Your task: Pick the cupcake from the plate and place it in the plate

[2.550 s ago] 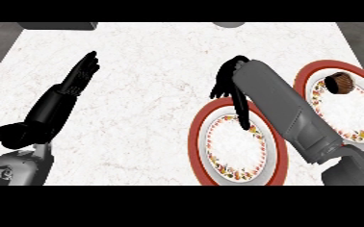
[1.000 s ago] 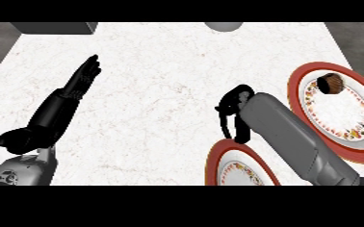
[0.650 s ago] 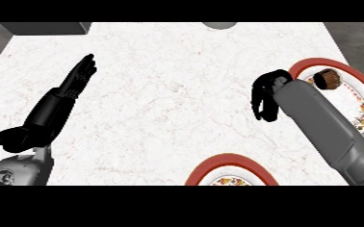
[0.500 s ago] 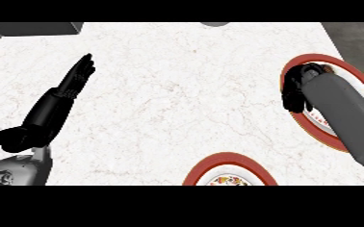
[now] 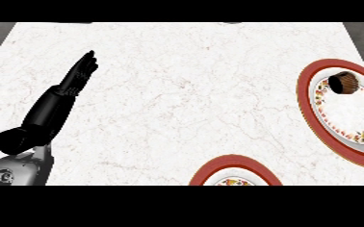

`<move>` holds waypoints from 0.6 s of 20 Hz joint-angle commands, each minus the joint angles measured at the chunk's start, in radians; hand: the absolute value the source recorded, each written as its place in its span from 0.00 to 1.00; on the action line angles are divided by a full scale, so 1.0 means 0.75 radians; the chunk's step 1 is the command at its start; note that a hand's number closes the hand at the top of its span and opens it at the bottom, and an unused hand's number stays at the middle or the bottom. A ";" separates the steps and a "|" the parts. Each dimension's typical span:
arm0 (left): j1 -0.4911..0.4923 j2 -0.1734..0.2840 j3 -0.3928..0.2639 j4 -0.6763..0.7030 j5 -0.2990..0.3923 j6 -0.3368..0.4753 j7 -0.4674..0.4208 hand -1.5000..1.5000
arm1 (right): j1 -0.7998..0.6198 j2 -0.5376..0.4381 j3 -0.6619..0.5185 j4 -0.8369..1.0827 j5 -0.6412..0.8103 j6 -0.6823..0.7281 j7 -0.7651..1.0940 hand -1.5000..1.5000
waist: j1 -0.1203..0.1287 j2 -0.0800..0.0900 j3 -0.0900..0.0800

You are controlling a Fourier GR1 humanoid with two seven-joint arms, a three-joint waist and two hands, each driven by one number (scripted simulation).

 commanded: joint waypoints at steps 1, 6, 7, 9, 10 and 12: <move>-0.015 -0.012 -0.032 -0.010 0.004 -0.023 -0.010 0.50 | -0.126 -0.102 -0.014 0.096 0.129 -0.295 0.321 1.00 | 0.096 0.027 -0.001; -0.067 -0.017 -0.068 -0.030 -0.005 -0.043 -0.011 0.50 | -0.234 -0.181 0.001 0.199 0.270 -0.471 0.466 1.00 | 0.175 0.050 0.007; -0.064 -0.031 -0.083 -0.029 -0.002 -0.046 -0.014 0.50 | -0.255 -0.203 0.007 0.220 0.298 -0.497 0.486 1.00 | 0.188 0.056 0.007; -0.084 -0.030 -0.100 -0.032 -0.005 -0.060 -0.006 0.50 | -0.271 -0.220 0.035 0.277 0.366 -0.542 0.494 1.00 | 0.202 0.062 0.009; -0.093 -0.031 -0.100 -0.038 -0.009 -0.057 -0.008 0.50 | -0.291 -0.245 0.048 0.300 0.400 -0.563 0.494 1.00 | 0.211 0.058 0.008; -0.108 -0.038 -0.108 -0.023 0.004 -0.070 0.000 0.50 | -0.310 -0.251 0.069 0.352 0.455 -0.608 0.495 1.00 | 0.216 0.066 0.009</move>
